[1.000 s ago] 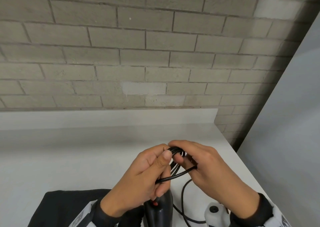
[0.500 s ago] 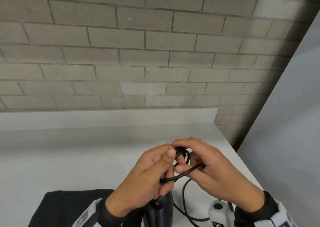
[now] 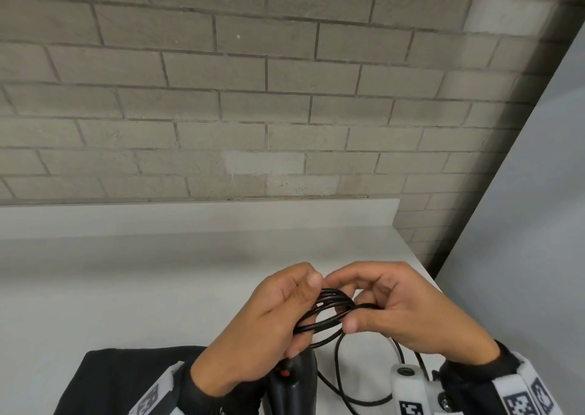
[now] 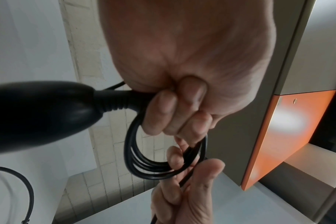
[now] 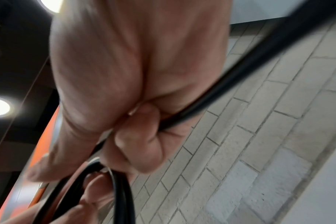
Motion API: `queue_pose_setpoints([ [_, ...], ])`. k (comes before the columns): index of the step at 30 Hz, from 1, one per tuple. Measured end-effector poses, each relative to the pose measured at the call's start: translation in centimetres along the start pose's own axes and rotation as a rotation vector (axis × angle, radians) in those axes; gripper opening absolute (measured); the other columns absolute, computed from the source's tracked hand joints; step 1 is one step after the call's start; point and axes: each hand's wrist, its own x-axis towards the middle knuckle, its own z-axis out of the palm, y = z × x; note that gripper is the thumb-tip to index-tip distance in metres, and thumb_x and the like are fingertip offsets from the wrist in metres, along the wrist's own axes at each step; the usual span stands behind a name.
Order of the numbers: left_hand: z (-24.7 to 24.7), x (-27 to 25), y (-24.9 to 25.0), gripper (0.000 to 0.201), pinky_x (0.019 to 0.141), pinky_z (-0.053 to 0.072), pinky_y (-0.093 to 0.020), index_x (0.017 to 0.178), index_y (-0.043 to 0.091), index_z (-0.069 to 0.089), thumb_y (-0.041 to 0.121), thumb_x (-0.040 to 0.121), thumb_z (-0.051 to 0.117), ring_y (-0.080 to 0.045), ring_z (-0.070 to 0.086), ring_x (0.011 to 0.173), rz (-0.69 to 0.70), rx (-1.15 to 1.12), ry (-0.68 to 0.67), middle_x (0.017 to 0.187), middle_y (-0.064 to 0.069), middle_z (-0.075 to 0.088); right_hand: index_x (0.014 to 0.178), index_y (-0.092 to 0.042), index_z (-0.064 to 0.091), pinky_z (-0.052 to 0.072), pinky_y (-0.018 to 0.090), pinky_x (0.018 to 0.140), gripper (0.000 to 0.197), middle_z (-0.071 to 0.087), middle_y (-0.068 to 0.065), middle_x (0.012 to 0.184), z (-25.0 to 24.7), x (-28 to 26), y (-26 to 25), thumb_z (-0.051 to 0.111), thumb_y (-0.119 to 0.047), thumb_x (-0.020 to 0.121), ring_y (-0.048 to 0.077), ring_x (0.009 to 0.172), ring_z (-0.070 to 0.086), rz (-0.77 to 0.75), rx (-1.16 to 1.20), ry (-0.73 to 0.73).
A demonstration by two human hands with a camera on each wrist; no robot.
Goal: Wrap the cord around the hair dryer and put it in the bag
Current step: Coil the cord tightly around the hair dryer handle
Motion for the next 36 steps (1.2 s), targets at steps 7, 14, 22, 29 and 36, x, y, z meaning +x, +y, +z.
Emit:
queue_pose_setpoints([
  [7, -0.2, 0.2, -0.8, 0.030, 0.041, 0.029, -0.026, 0.095, 0.028, 0.047, 0.056, 0.086, 0.055, -0.014, 0.028, 0.032, -0.010, -0.051, 0.064, 0.041, 0.002, 0.035, 0.085, -0.026, 0.064, 0.037, 0.010, 0.061, 0.007, 0.057, -0.017, 0.069, 0.6, 0.0, 0.4, 0.063, -0.027, 0.092, -0.002, 0.061, 0.047, -0.039, -0.145, 0.022],
  [14, -0.9, -0.9, -0.7, 0.034, 0.061, 0.039, -0.030, 0.103, 0.030, 0.055, 0.060, 0.089, 0.049, -0.019, 0.048, 0.060, 0.106, 0.262, 0.041, 0.064, 0.004, 0.058, 0.089, -0.026, 0.063, 0.036, 0.019, 0.061, 0.021, 0.050, -0.012, 0.069, 0.5, -0.2, 1.1, 0.057, -0.046, 0.088, 0.005, 0.064, 0.042, -0.066, -0.242, 0.122],
  [22, 0.0, -1.6, -1.9, 0.031, 0.054, 0.035, -0.031, 0.094, 0.036, 0.050, 0.065, 0.093, 0.038, -0.014, 0.039, 0.058, 0.179, 0.397, 0.072, 0.067, 0.000, 0.042, 0.089, -0.024, 0.064, 0.038, 0.024, 0.061, 0.021, 0.053, 0.001, 0.071, 0.7, 0.1, 1.4, 0.057, -0.043, 0.090, 0.012, 0.065, 0.045, -0.124, -0.209, 0.167],
  [29, 0.6, -1.2, -2.5, 0.038, 0.052, 0.028, -0.045, 0.093, 0.032, 0.049, 0.069, 0.093, 0.038, -0.030, 0.033, 0.058, 0.243, 0.326, 0.120, 0.065, 0.001, 0.037, 0.090, -0.025, 0.065, 0.036, 0.018, 0.057, 0.017, 0.056, -0.014, 0.070, 0.9, -0.1, 1.4, 0.060, -0.041, 0.092, 0.005, 0.059, 0.041, -0.117, -0.201, 0.211],
  [36, 0.6, -1.0, -2.4, 0.032, 0.060, 0.030, -0.042, 0.085, 0.026, 0.052, 0.055, 0.093, 0.041, -0.023, 0.034, 0.066, 0.193, 0.181, 0.152, 0.068, 0.005, 0.040, 0.104, -0.036, 0.066, 0.050, 0.033, 0.067, 0.016, 0.066, -0.008, 0.099, 0.9, -0.5, 0.8, 0.064, -0.043, 0.090, 0.028, 0.073, 0.059, -0.105, -0.281, 0.276],
])
